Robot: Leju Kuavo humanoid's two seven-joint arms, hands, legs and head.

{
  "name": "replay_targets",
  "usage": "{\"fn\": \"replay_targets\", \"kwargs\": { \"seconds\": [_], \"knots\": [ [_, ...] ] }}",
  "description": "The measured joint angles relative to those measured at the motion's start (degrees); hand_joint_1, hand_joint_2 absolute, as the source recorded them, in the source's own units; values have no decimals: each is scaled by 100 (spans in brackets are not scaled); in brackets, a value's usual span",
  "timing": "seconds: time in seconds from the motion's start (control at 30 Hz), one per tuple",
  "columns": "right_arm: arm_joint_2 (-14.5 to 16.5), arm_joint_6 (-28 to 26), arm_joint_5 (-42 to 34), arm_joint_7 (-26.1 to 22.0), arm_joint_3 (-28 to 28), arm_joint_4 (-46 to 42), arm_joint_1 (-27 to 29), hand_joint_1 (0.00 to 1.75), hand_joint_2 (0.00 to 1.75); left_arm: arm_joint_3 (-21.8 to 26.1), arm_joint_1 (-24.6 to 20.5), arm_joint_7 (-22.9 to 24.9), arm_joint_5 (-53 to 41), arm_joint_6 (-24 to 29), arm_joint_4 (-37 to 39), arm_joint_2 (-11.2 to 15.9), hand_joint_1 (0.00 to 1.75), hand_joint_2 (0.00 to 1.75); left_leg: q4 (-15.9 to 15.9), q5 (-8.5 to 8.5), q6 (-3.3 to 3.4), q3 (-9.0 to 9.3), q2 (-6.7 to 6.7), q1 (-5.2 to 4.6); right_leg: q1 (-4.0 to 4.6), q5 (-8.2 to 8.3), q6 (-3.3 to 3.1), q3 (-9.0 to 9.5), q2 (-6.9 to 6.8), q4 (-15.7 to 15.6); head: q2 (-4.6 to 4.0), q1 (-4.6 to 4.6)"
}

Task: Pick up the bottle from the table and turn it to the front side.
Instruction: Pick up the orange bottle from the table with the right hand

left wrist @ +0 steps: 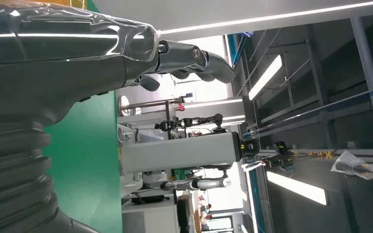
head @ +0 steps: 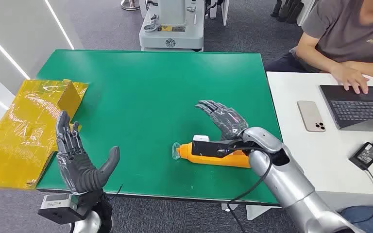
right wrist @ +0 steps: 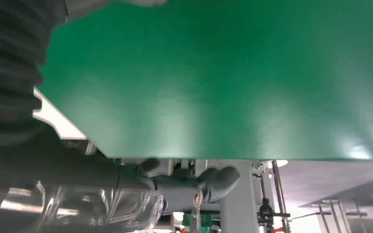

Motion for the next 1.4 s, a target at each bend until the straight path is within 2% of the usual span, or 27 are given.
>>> {"fn": "replay_targets", "kwargs": {
  "seconds": [0.27,0.57,0.73,0.9,1.4],
  "knots": [
    [-62,794,-340,-313,712,1130,-837,0,175,0,-123,72,53,11,16,8,0,175,0,0,0,-1,-4,0,0,0,0,0,-4,0,0,1],
    [-59,1390,-624,-439,1472,2007,-1376,0,175,0,-160,76,79,147,17,51,0,175,0,0,0,-3,-4,-1,0,0,1,0,-4,0,0,1],
    [-43,1443,-855,-405,1843,2321,-1571,0,175,0,-159,76,102,266,17,77,0,175,0,0,0,-3,-5,0,0,0,1,0,-5,0,0,1],
    [-51,1449,-980,-159,2108,2547,-1648,0,175,0,-155,82,129,309,17,97,0,175,1,0,0,-2,-5,-1,0,0,1,0,-5,-1,0,1],
    [-290,1403,-1096,103,2497,2807,-1650,0,175,0,-152,173,148,352,19,114,0,175,7,-1,2,-4,-5,-1,0,1,3,0,-4,-1,0,1]
  ]
}}
